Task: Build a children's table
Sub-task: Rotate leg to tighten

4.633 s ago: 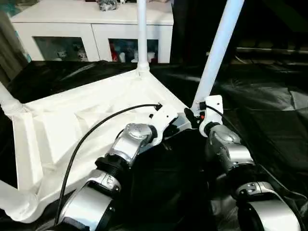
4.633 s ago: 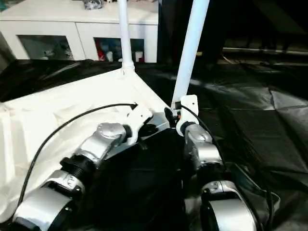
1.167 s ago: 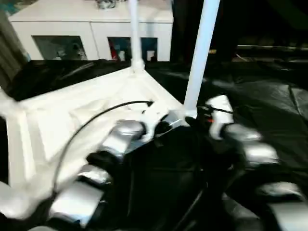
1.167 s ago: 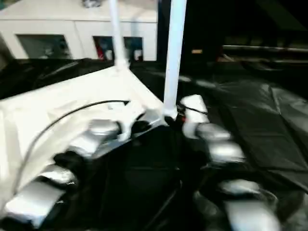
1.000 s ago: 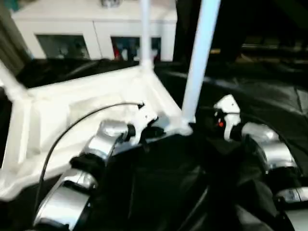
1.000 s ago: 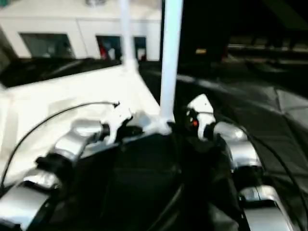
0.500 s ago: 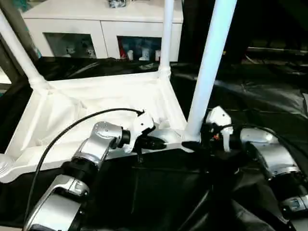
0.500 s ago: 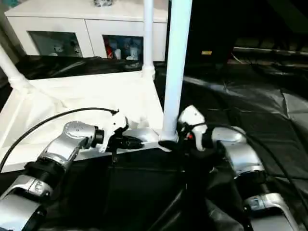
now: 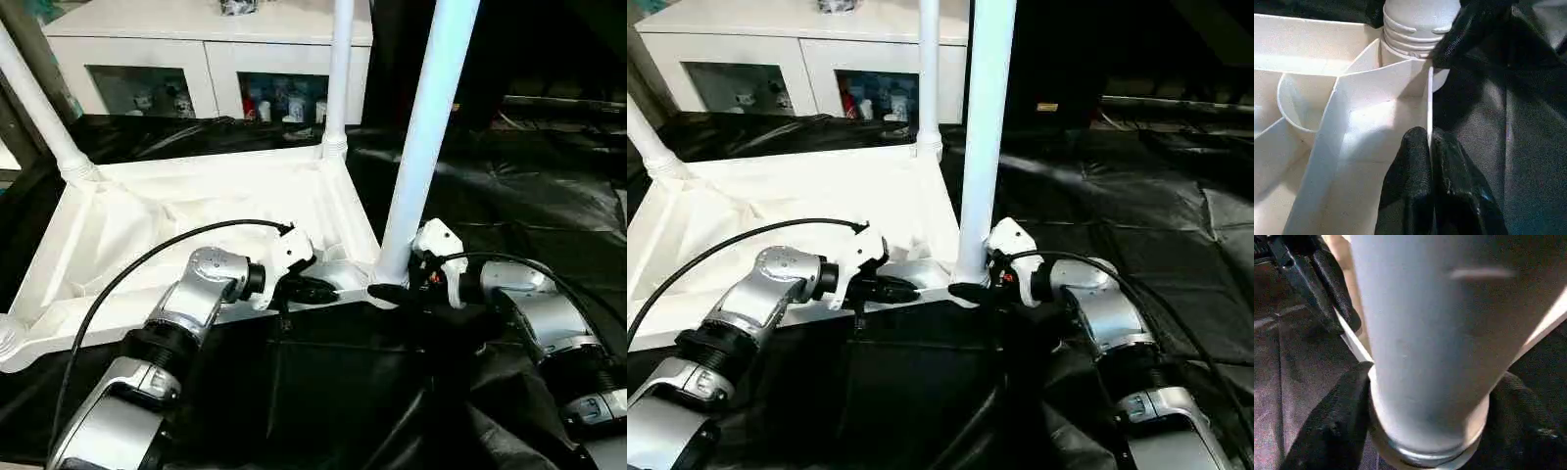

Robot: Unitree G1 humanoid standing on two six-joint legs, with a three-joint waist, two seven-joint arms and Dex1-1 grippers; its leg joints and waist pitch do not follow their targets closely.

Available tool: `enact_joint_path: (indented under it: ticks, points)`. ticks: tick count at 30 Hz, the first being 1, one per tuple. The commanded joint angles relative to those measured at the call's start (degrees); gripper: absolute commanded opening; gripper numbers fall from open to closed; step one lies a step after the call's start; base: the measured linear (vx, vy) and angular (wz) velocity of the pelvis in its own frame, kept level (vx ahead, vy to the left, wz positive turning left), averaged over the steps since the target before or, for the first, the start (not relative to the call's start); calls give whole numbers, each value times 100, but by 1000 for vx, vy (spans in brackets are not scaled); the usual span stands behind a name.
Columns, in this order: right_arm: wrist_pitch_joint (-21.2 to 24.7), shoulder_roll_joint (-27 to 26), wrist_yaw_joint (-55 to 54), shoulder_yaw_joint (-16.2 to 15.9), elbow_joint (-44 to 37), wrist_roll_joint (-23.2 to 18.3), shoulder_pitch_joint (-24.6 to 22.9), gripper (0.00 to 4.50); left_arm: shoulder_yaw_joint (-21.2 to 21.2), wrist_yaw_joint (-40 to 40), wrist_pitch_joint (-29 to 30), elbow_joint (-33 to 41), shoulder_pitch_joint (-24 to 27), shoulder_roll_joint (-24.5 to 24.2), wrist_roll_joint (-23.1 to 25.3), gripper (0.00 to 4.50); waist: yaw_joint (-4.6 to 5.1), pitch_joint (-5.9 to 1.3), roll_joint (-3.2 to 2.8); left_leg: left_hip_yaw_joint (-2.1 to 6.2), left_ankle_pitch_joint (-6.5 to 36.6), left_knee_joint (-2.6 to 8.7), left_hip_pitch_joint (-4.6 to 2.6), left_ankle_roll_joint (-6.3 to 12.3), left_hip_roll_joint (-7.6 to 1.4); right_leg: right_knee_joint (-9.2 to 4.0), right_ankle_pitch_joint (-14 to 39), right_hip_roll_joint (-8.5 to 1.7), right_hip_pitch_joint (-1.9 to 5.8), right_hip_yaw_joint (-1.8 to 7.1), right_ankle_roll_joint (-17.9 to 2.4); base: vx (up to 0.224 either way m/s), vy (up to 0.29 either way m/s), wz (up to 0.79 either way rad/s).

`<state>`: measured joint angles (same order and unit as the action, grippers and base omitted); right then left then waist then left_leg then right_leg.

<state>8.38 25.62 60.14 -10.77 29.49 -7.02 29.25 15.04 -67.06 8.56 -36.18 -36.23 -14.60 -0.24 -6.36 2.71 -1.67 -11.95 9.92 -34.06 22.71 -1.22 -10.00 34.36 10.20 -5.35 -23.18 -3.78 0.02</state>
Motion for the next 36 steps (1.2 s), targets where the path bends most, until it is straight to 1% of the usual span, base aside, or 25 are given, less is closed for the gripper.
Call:
enact_joint_path:
  ticks: [1, 6, 10, 12, 13, 14, 15, 17, 18, 19, 20, 21, 22, 23, 24, 26, 27, 29, 30, 31, 32, 33, 34, 35, 36]
  points:
    - [-17, -26, 62, 11, 13, -45, 24, 279, -98, -161, -74, 320, -23, 119, -334, 0, 24, -393, 132, 158, 894, 360, -162, 466, -363, -344, 971, -376, 251, 243, -1405, 0, 0, 0]
    - [-11, -47, 129, 39, -2, -74, -17, 277, -74, -199, -15, 342, -10, 111, -334, 0, 24, -393, 126, 156, 873, 354, -159, 488, -360, -342, 950, -372, 253, 240, -1424, 0, 0, 0]
    - [198, -230, -125, 231, 115, -230, -66, 276, -76, -13, 8, 284, -18, 139, -252, 0, 27, -393, 123, 153, 888, 352, -160, 484, -358, -345, 966, -373, 248, 243, -1438, 0, 0, 0]
    - [291, -573, -952, 587, 543, -315, 34, 276, -107, 662, -94, -31, -133, 284, 7, 0, 45, -390, 115, 157, 945, 361, -168, 441, -363, -356, 1043, -378, 238, 244, -1430, 0, 0, 0]
    - [322, -688, -1235, 710, 683, -347, 72, 276, -126, 895, -113, -146, -178, 342, 82, 0, 79, -375, 115, 165, 1052, 376, -170, 366, -350, -387, 1187, -372, 222, 244, -1403, 0, 0, 0]
    - [364, -1007, -2084, 1029, 1056, -408, 165, 276, -204, 1415, -125, -407, -286, 554, 164, 0, 123, -378, 124, 173, 1150, 387, -177, 273, -342, -396, 1321, -385, 220, 247, -1386, 0, 0, 0]
    - [364, -1010, -2093, 1032, 1059, -408, 166, 275, -205, 1420, -125, -410, -287, 556, 165, 0, 158, -377, 127, 187, 1237, 402, -182, 149, -337, -409, 1451, -380, 228, 237, -1342, 0, 0, 0]
    - [305, -1178, -2547, 1126, 1254, -369, 199, 275, -241, 1831, -54, -567, -361, 706, 242, 0, 187, -370, 138, 190, 1299, 411, -170, 124, -333, -422, 1477, -378, 246, 238, -1292, 0, 0, 0]
    - [246, -1343, -3091, 1228, 1411, -297, 257, 275, -257, 2197, 28, -685, -434, 874, 301, 0, 204, -361, 103, 188, 1368, 415, -181, 120, -344, -428, 1485, -387, 213, 254, -1276, 0, 0, 0]
    - [161, -1531, -3686, 1319, 1568, -212, 337, 275, -269, 2585, 95, -801, -516, 1075, 360, 0, 214, -346, 104, 186, 1453, 427, -206, 77, -344, -460, 1591, -378, 191, 255, -1257, 0, 0, 0]
    - [121, -1625, -3983, 1368, 1644, -169, 379, 275, -273, 2770, 125, -856, -556, 1175, 385, 0, 247, -347, 127, 197, 1569, 435, -201, -17, -318, -467, 1799, -384, 216, 244, -1219, 0, 0, 0]
    - [94, -1742, -4315, 1407, 1736, -117, 452, 275, -271, 2973, 164, -877, -591, 1323, 397, 0, 249, -359, 132, 201, 1549, 433, -198, -37, -317, -477, 1854, -397, 228, 242, -1171, 0, 0, 0]
    - [17, -1904, -4612, 1422, 1842, -67, 556, 275, -224, 3191, 192, -855, -607, 1545, 427, 0, 266, -352, 133, 195, 1572, 431, -202, -29, -321, -492, 1865, -394, 212, 250, -1164, 0, 0, 0]
    - [-66, -1968, -4709, 1419, 1893, -20, 602, 275, -199, 3250, 161, -866, -611, 1634, 452, 0, 278, -355, 124, 201, 1591, 429, -209, -12, -320, -501, 1851, -390, 214, 244, -1156, 0, 0, 0]
    - [-137, -2013, -4736, 1387, 1929, 32, 634, 275, -158, 3243, 136, -862, -600, 1701, 478, 0, 288, -361, 129, 199, 1565, 428, -193, 32, -315, -500, 1790, -385, 227, 242, -1143, 0, 0, 0]
    - [-201, -2062, -4743, 1331, 1997, 100, 680, 275, -99, 3222, 101, -868, -591, 1768, 504, 0, 278, -368, 131, 193, 1501, 420, -183, 110, -310, -490, 1655, -381, 234, 244, -1143, 0, 0, 0]
    - [-303, -2083, -4742, 1220, 2040, 221, 715, 275, -19, 3161, 50, -848, -563, 1806, 542, 0, 279, -373, 123, 187, 1449, 414, -175, 152, -307, -485, 1552, -379, 233, 243, -1162, 0, 0, 0]
    - [-536, -2135, -4586, 1176, 2060, 214, 761, 275, 38, 3147, -34, -871, -543, 1790, 608, 0, 282, -372, 127, 191, 1407, 417, -159, 195, -311, -471, 1479, -381, 248, 237, -1187, 0, 0, 0]
    - [-598, -2147, -4599, 1206, 2071, 204, 776, 310, 29, 3185, -53, -898, -555, 1773, 624, 0, 278, -373, 124, 187, 1412, 413, -172, 218, -314, -470, 1456, -379, 241, 240, -1194, 0, 0, 0]
    - [-662, -2149, -4557, 1223, 2065, 191, 786, 331, 19, 3190, -65, -909, -560, 1748, 628, 0, 281, -375, 124, 188, 1390, 413, -164, 229, -314, -464, 1418, -380, 249, 241, -1204, 0, 0, 0]
    - [-670, -2149, -4551, 1225, 2064, 189, 787, 345, 18, 3190, -67, -911, -561, 1745, 628, 0, 280, -377, 124, 185, 1371, 412, -166, 251, -316, -459, 1363, -375, 246, 240, -1226, 0, 0, 0]
    - [-829, -2077, -4426, 1196, 1988, 219, 799, 352, -41, 3160, -91, -929, -577, 1630, 631, 0, 281, -370, 118, 187, 1396, 419, -164, 266, -320, -460, 1372, -378, 246, 238, -1240, 0, 0, 0]
    - [-862, -2022, -4266, 1168, 1911, 205, 789, 352, -52, 3096, -135, -922, -575, 1564, 627, 0, 283, -372, 120, 187, 1417, 416, -162, 265, -318, -462, 1388, -380, 248, 237, -1240, 0, 0, 0]
    - [-909, -1936, -4009, 1123, 1790, 182, 773, 365, -66, 2992, -207, -909, -571, 1459, 620, 0, 276, -370, 127, 188, 1456, 415, -166, 282, -314, -471, 1434, -378, 252, 233, -1234, 0, 0, 0]
    - [-890, -1844, -3799, 1111, 1684, 144, 753, 380, -91, 2936, -239, -900, -566, 1382, 606, 0, 279, -372, 131, 186, 1416, 411, -149, 311, -312, -459, 1388, -377, 266, 235, -1233, 0, 0, 0]
